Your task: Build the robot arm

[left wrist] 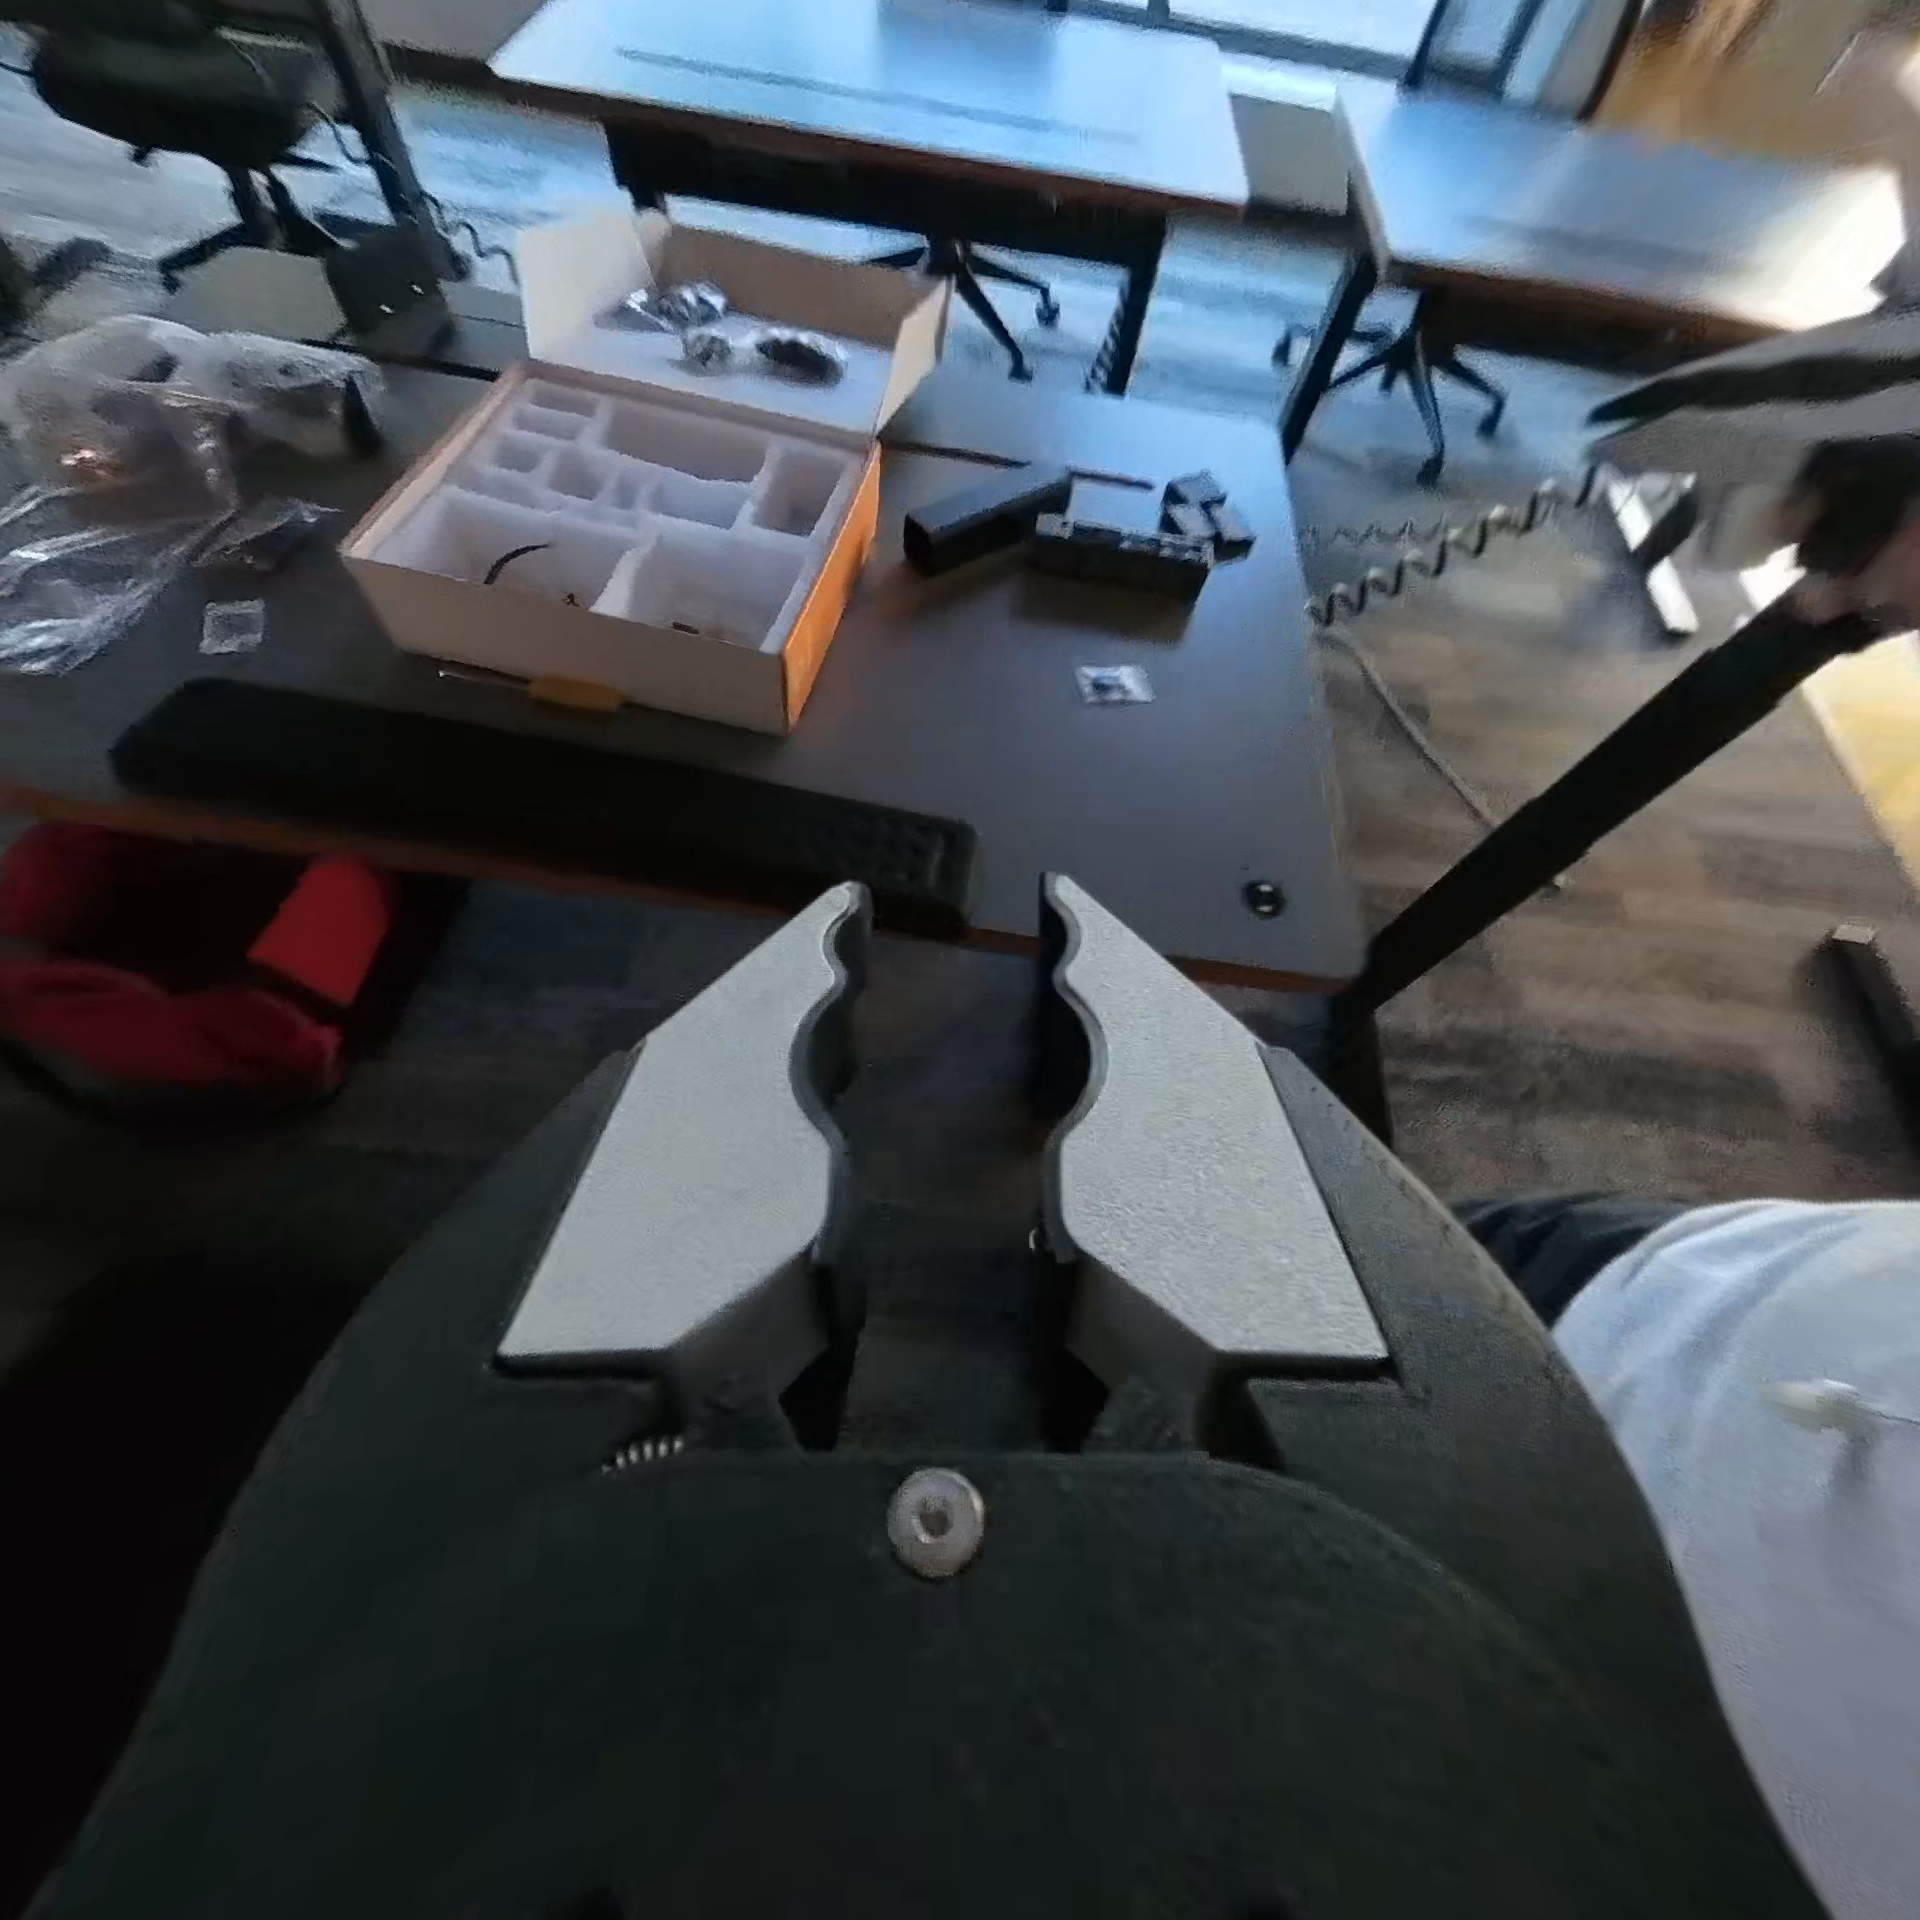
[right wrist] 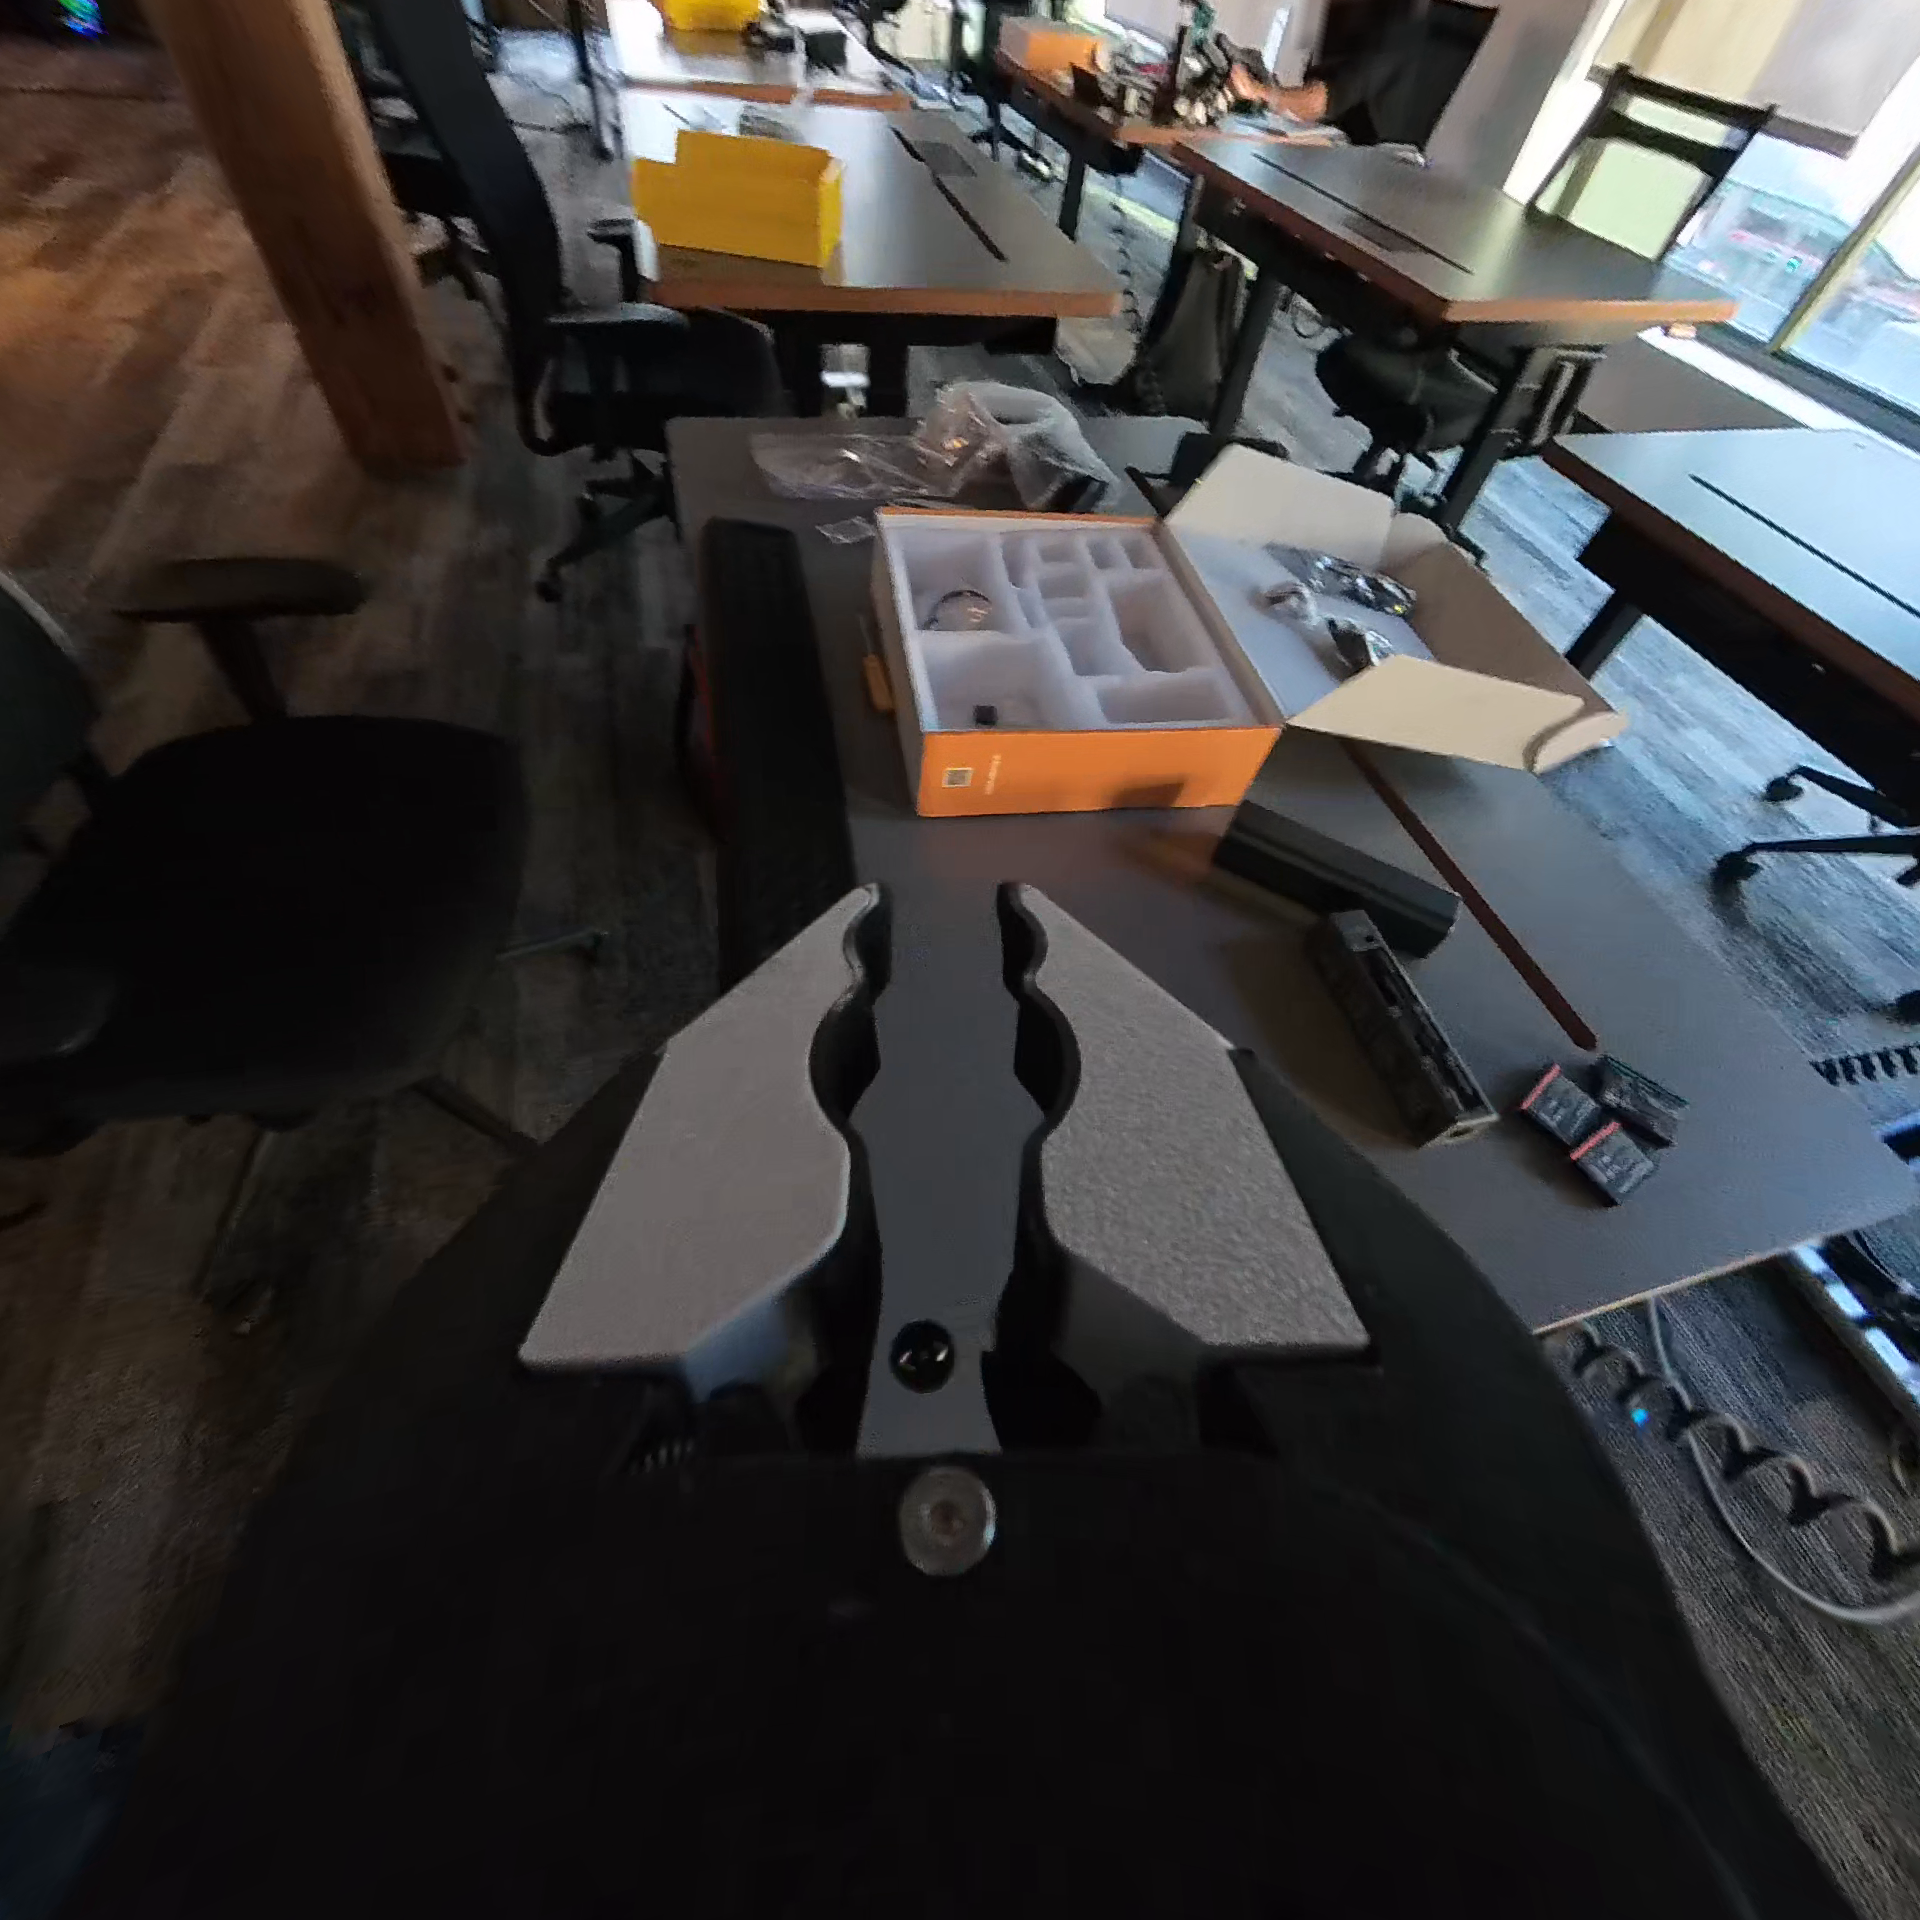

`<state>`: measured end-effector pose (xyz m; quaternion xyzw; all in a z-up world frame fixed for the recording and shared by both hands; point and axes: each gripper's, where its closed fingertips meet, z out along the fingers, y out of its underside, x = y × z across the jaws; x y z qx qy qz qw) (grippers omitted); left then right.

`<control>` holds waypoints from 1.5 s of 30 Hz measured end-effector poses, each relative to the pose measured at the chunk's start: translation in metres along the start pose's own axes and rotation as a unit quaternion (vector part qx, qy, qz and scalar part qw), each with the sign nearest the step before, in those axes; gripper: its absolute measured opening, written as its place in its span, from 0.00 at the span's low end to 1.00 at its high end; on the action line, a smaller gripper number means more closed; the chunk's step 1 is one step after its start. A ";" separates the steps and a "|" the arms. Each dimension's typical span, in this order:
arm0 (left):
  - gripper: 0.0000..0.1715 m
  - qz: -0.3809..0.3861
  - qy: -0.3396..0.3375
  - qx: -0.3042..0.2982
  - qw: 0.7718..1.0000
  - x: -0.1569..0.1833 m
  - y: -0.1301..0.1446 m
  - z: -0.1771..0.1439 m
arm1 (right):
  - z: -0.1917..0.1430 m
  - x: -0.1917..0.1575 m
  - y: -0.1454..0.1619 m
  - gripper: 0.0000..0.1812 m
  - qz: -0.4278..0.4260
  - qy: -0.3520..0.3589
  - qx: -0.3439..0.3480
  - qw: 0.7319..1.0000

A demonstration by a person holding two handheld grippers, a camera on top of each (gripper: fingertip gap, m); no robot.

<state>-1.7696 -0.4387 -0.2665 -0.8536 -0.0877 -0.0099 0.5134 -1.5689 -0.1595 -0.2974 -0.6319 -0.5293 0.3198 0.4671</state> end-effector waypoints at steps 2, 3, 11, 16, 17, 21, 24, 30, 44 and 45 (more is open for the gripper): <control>0.18 0.024 0.018 -0.026 0.999 -0.041 -0.007 0.061 | 0.026 0.020 0.004 0.10 0.003 0.019 -0.013 1.000; 0.19 0.032 0.024 -0.038 0.998 -0.061 -0.009 0.092 | 0.041 0.031 0.006 0.10 0.002 0.027 -0.018 0.999; 0.22 0.105 0.178 -0.171 0.963 -0.141 -0.041 0.330 | 0.124 0.099 0.000 0.14 0.015 0.104 -0.104 0.989; 0.16 0.187 0.258 -0.209 0.924 -0.169 -0.035 0.476 | 0.141 0.116 -0.001 0.15 0.068 0.215 -0.122 0.967; 0.16 0.186 0.273 -0.223 0.917 -0.172 -0.027 0.499 | 0.140 0.114 -0.003 0.15 0.076 0.245 -0.123 0.958; 0.15 0.205 0.287 -0.285 0.891 -0.177 0.003 0.557 | 0.143 0.089 0.001 0.15 0.151 0.326 -0.135 0.924; 0.20 0.264 0.247 -0.305 0.881 -0.184 0.021 0.580 | 0.147 0.067 0.005 0.16 0.172 0.347 -0.168 0.907; 0.29 0.267 0.223 -0.369 0.862 -0.192 0.056 0.601 | 0.146 0.042 0.003 0.17 0.181 0.386 -0.200 0.882; 0.00 0.320 0.245 -0.348 0.846 -0.181 0.071 0.612 | 0.165 0.012 0.013 0.17 0.207 0.369 -0.217 0.880; 0.00 0.313 0.255 -0.349 0.846 -0.179 0.070 0.609 | 0.169 0.013 0.013 0.17 0.209 0.364 -0.214 0.882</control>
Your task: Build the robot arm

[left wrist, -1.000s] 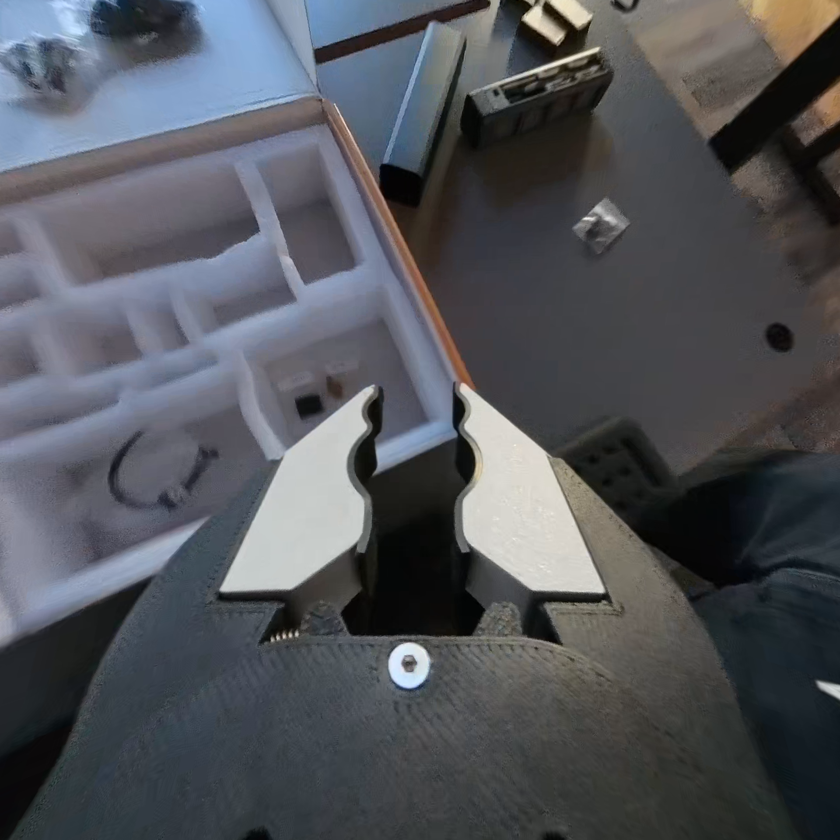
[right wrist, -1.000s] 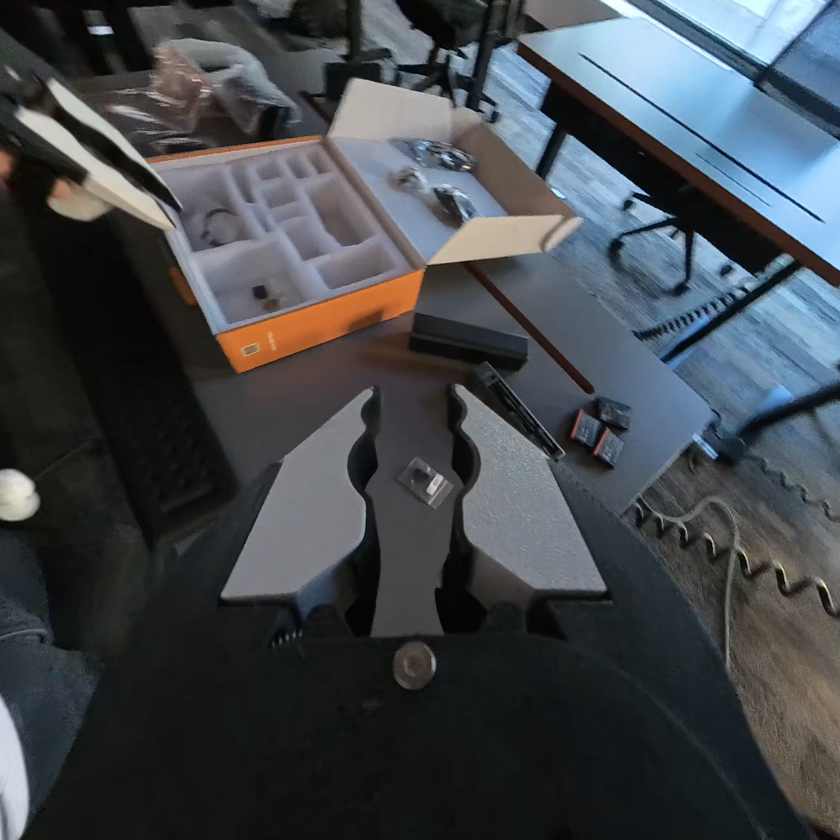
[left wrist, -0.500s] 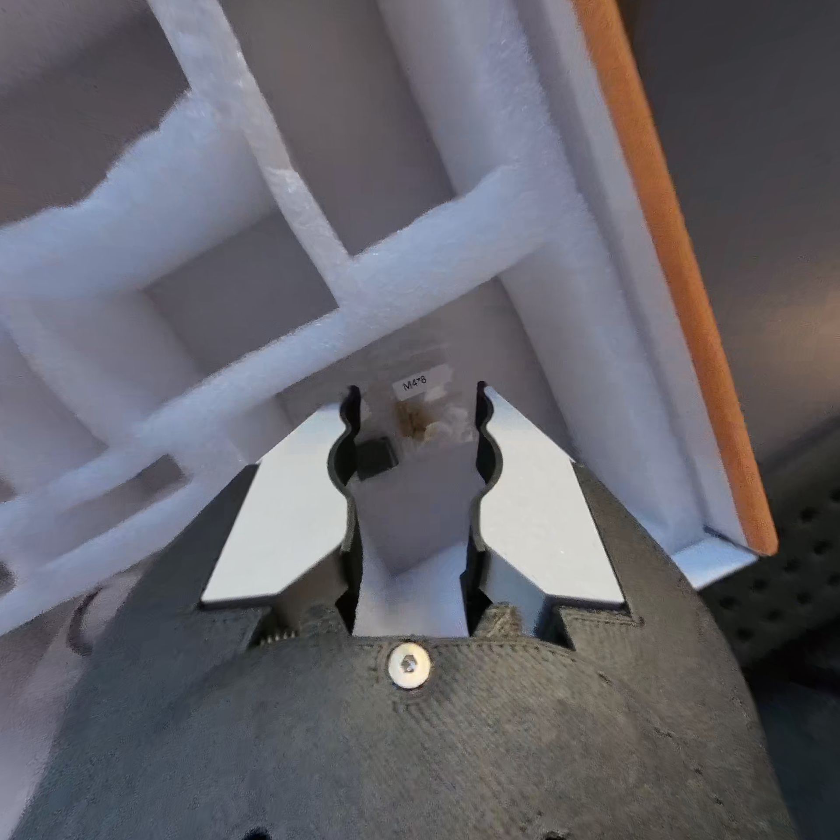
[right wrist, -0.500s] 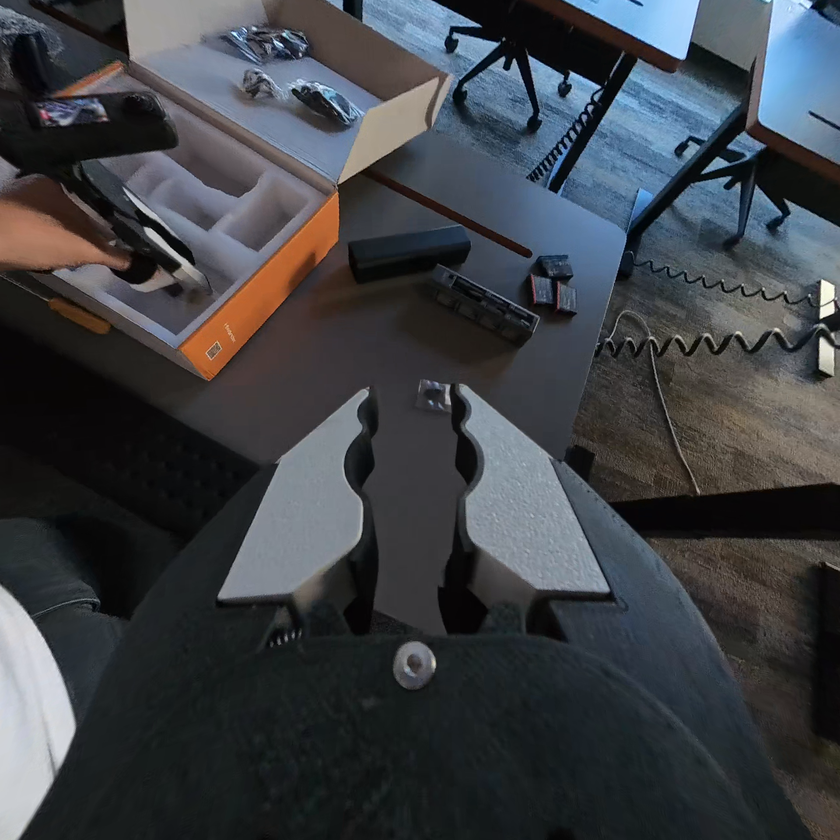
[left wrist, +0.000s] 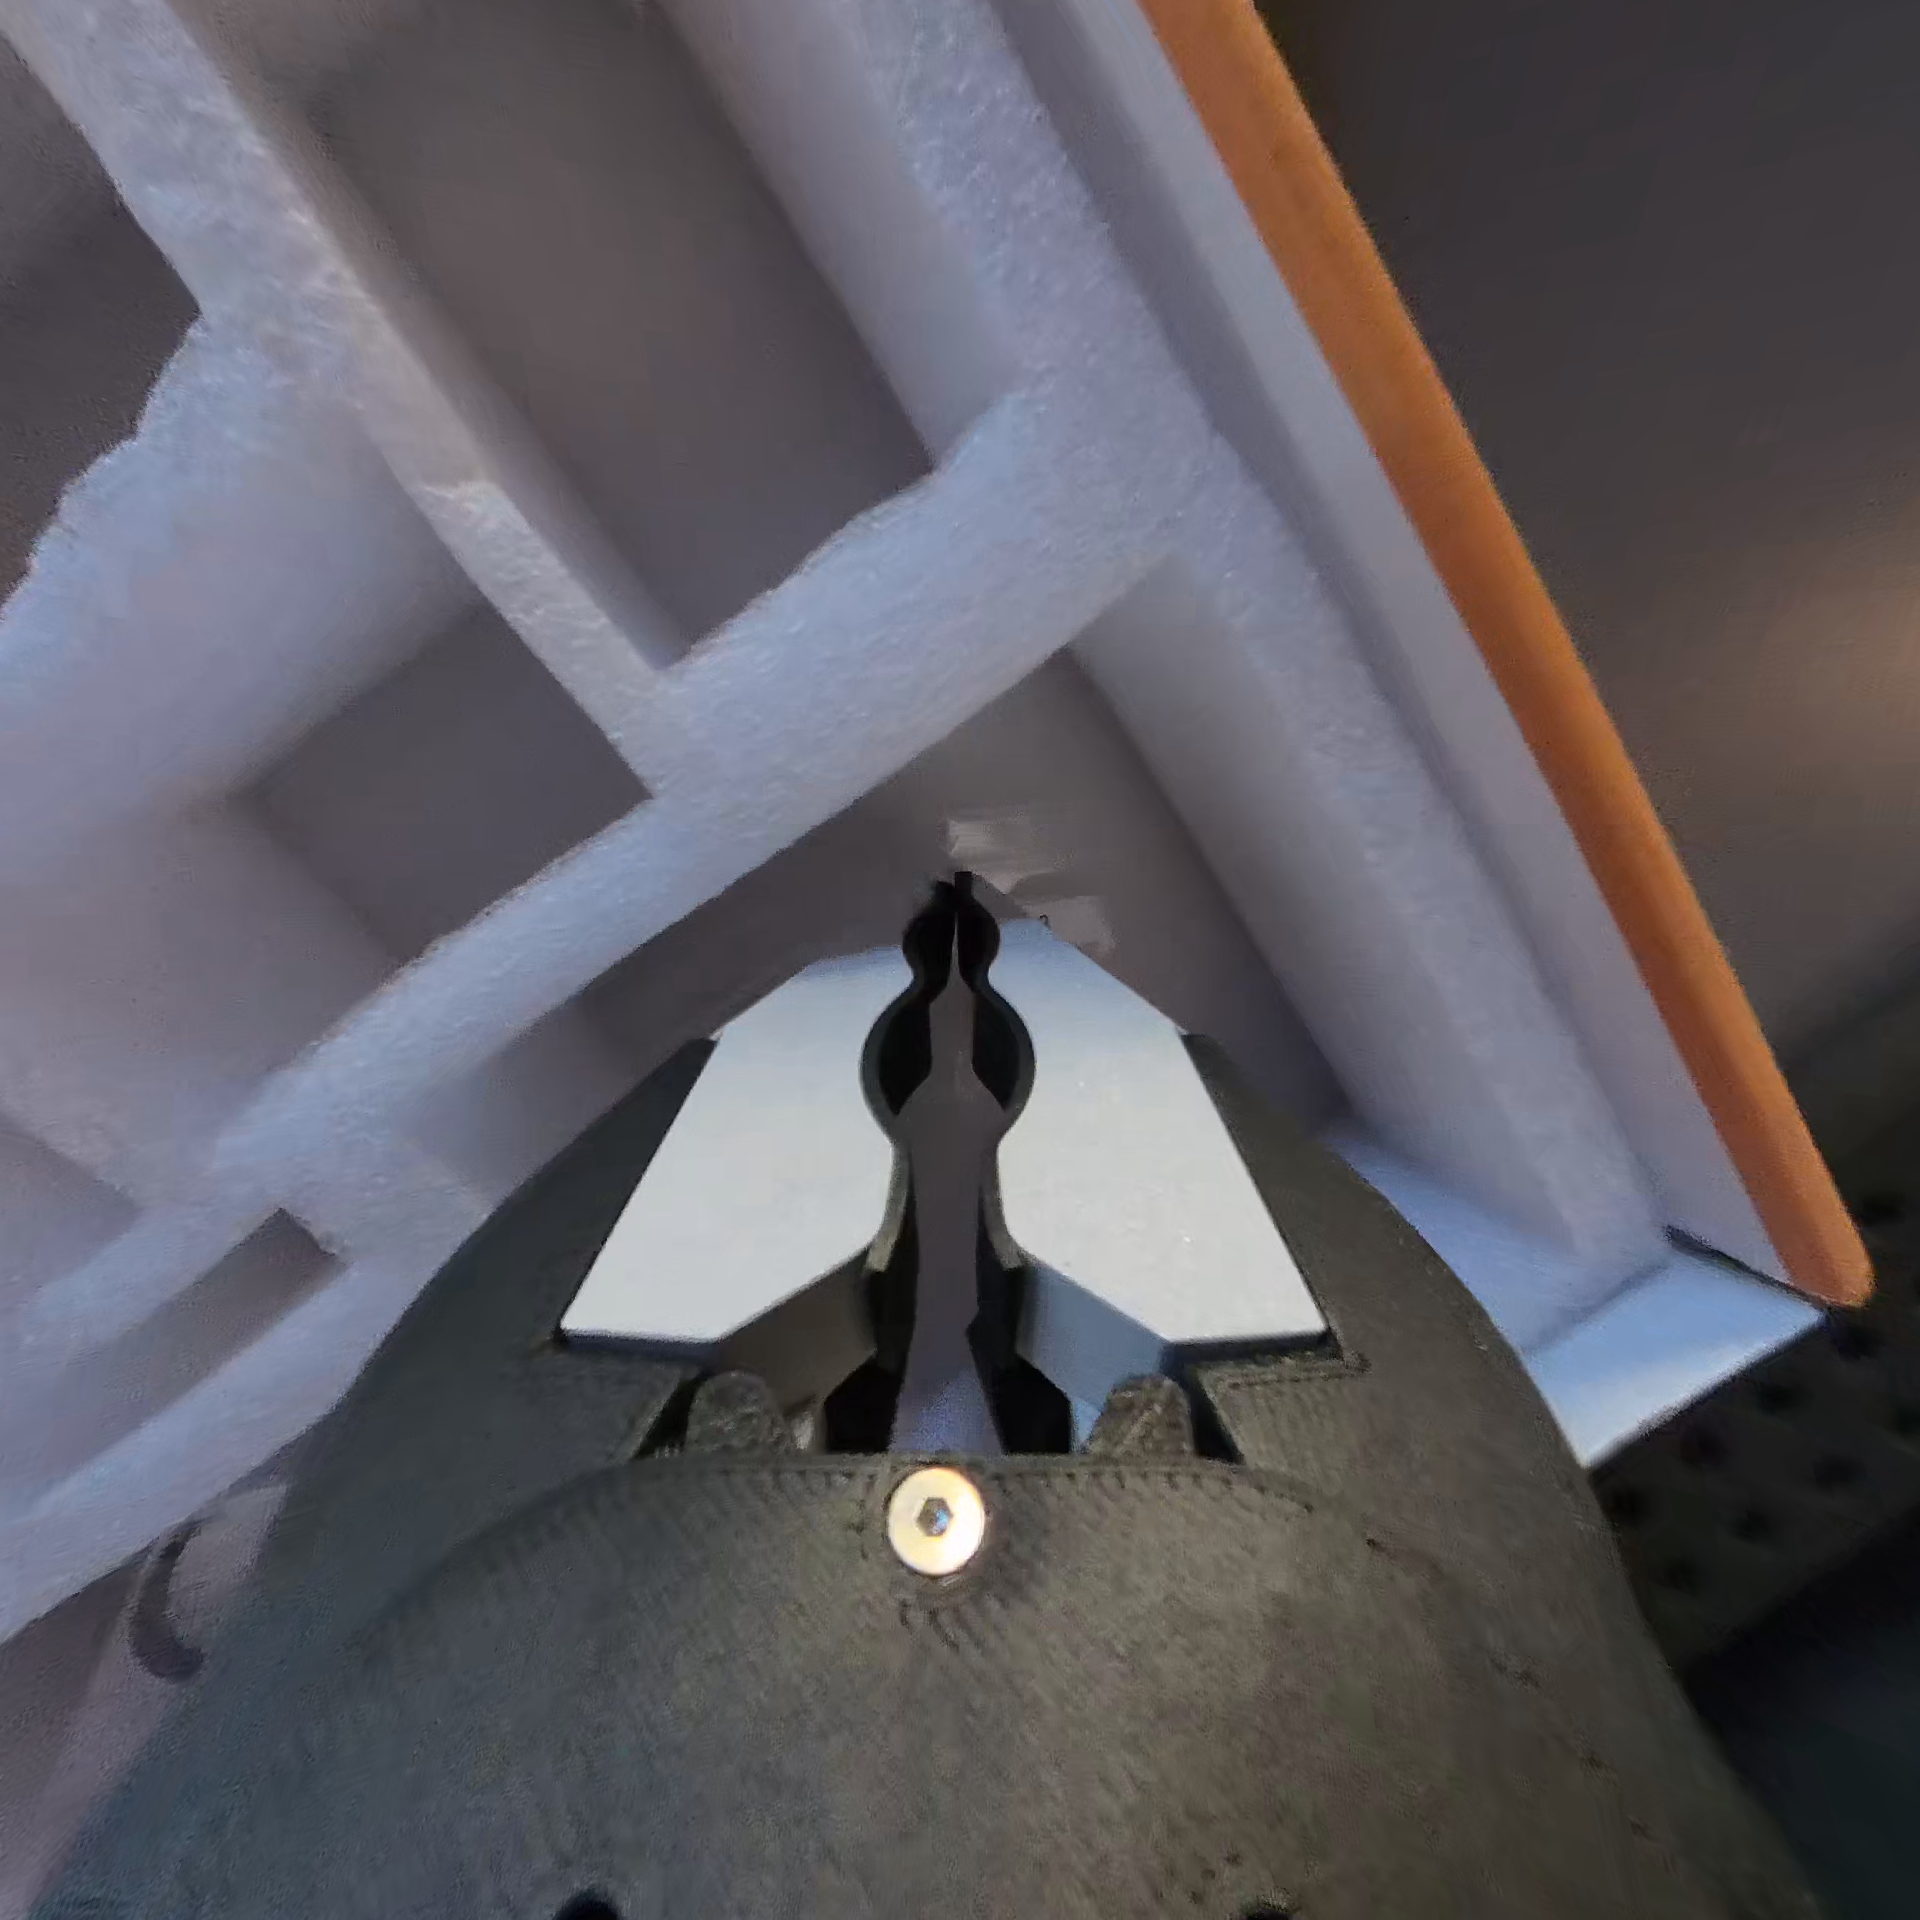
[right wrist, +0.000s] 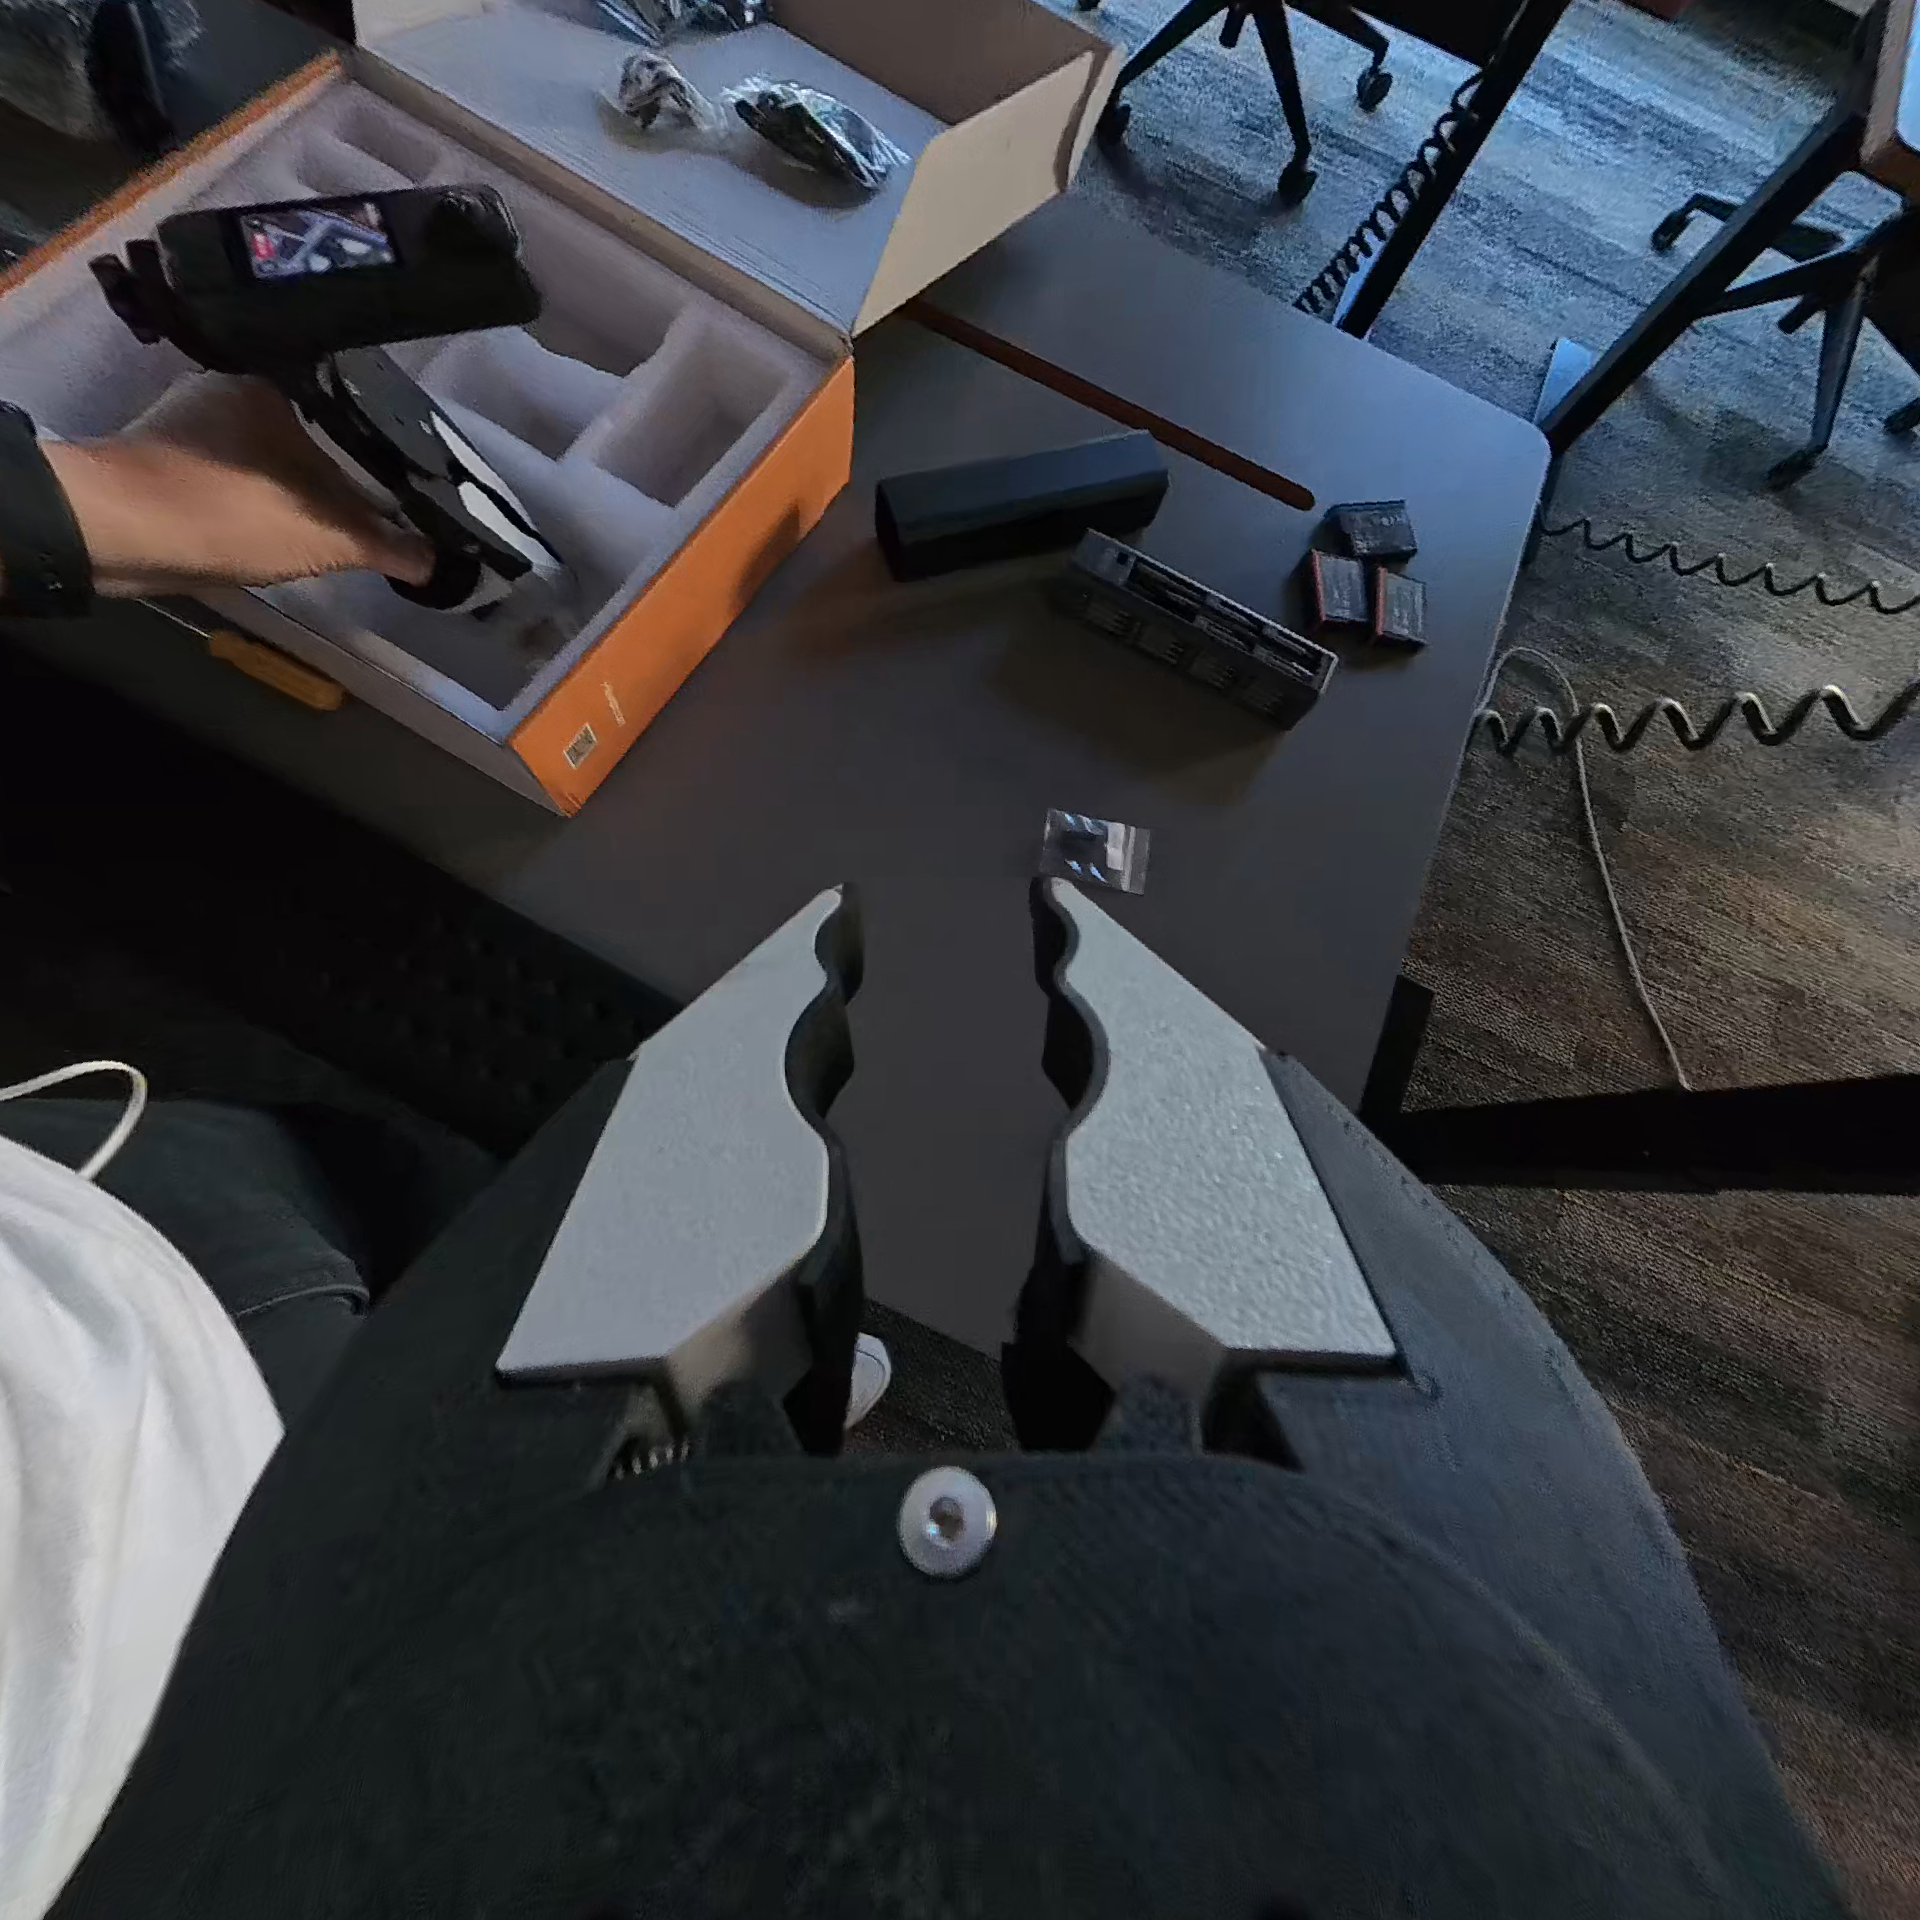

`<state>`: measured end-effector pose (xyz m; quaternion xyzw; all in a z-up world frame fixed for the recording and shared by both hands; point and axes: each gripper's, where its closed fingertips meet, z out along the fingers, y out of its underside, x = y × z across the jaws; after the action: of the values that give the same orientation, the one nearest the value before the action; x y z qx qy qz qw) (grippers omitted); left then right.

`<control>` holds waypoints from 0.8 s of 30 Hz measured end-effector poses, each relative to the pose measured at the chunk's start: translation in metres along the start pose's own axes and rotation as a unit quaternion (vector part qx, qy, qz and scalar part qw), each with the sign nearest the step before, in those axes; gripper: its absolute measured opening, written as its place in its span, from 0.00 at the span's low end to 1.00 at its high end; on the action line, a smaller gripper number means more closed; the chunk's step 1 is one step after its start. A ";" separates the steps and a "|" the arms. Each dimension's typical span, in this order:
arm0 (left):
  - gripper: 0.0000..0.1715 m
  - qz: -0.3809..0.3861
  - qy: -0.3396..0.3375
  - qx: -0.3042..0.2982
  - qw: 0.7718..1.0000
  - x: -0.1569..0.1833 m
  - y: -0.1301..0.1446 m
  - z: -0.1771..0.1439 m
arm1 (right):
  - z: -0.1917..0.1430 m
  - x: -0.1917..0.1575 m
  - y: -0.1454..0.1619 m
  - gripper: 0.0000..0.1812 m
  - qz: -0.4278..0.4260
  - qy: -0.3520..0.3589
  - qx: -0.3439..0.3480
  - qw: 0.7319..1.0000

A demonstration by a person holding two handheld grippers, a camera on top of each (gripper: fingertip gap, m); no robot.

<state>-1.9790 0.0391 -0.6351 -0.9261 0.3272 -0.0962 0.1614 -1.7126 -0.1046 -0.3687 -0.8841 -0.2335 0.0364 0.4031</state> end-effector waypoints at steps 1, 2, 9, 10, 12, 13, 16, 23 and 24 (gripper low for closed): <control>0.00 -0.007 0.011 0.002 1.000 0.002 -0.001 -0.002 | 0.004 -0.003 -0.003 0.17 0.001 -0.007 0.003 1.000; 0.00 -0.014 0.021 0.004 1.000 0.004 -0.001 -0.004 | 0.008 -0.006 -0.006 0.17 0.000 -0.016 0.007 1.000; 0.00 -0.033 0.066 0.050 0.996 0.008 -0.012 -0.044 | 0.047 -0.040 -0.022 0.17 -0.007 -0.090 0.027 0.996; 0.00 -0.038 0.071 0.059 0.995 0.008 -0.013 -0.053 | 0.054 -0.048 -0.025 0.17 0.004 -0.108 0.034 0.993; 0.00 -0.050 0.084 0.079 0.992 0.007 -0.017 -0.071 | 0.074 -0.068 -0.033 0.17 0.033 -0.156 0.053 0.986; 0.00 -0.056 0.090 0.090 0.990 0.007 -0.020 -0.081 | 0.087 -0.080 -0.037 0.17 0.045 -0.182 0.061 0.980; 0.00 -0.066 0.105 0.126 0.984 0.006 -0.030 -0.118 | 0.130 -0.116 -0.058 0.22 0.094 -0.277 0.088 0.952; 0.00 -0.022 0.163 0.213 0.963 0.025 -0.065 -0.225 | 0.175 -0.170 -0.126 0.26 0.184 -0.503 0.123 0.835; 0.00 -0.012 0.176 0.223 0.959 0.032 -0.070 -0.238 | 0.164 -0.174 -0.135 0.24 0.185 -0.533 0.133 0.815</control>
<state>-1.9823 0.0139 -0.3862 -0.8389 0.3100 -0.3299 0.3022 -1.9607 0.0089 -0.4025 -0.6907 -0.2362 0.6064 0.3152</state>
